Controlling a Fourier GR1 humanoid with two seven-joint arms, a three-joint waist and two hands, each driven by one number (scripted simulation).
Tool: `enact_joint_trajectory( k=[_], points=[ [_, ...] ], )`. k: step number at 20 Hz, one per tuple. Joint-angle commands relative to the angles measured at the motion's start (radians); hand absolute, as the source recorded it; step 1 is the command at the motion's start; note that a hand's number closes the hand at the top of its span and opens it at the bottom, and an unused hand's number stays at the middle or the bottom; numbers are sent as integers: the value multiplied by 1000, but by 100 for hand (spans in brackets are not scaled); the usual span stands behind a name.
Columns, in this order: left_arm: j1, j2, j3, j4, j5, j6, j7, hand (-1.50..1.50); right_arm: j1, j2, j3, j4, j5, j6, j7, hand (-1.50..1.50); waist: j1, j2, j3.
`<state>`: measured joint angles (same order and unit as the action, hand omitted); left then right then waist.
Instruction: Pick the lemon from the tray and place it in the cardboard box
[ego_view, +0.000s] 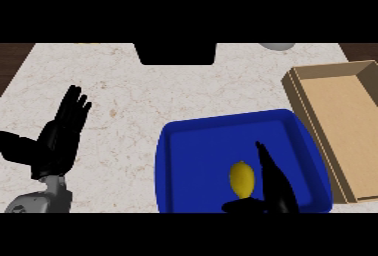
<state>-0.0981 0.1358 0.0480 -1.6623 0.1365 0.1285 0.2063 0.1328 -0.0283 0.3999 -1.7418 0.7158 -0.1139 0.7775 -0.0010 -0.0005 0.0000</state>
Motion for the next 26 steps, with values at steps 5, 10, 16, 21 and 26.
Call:
enact_joint_trajectory(
  k=[5, 10, 16, 21, 26],
  points=[
    [75, -36, -37, -121, -43, 16, 61, 0, -21, -9, -28, 46, 1, 13, -40, -150, 2, -1, 0],
    [-3, -20, 8, -18, -18, -17, 36, 0, -22, -28, 6, 93, 61, -21, -124, 150, 0, 0, 0],
    [60, -8, 20, -70, -11, -45, 22, 0, -42, -29, -3, 143, 135, -88, -165, 150, 3, 0, 0],
    [-22, -9, 51, -2, -11, -21, 33, 0, -59, -27, 25, 60, 267, -97, -71, 150, 0, 0, 0],
    [-39, -39, -4, 2, -27, -27, 25, 0, -362, 1, 187, 214, 414, 97, -74, 150, 41, 5, -1]
  ],
)
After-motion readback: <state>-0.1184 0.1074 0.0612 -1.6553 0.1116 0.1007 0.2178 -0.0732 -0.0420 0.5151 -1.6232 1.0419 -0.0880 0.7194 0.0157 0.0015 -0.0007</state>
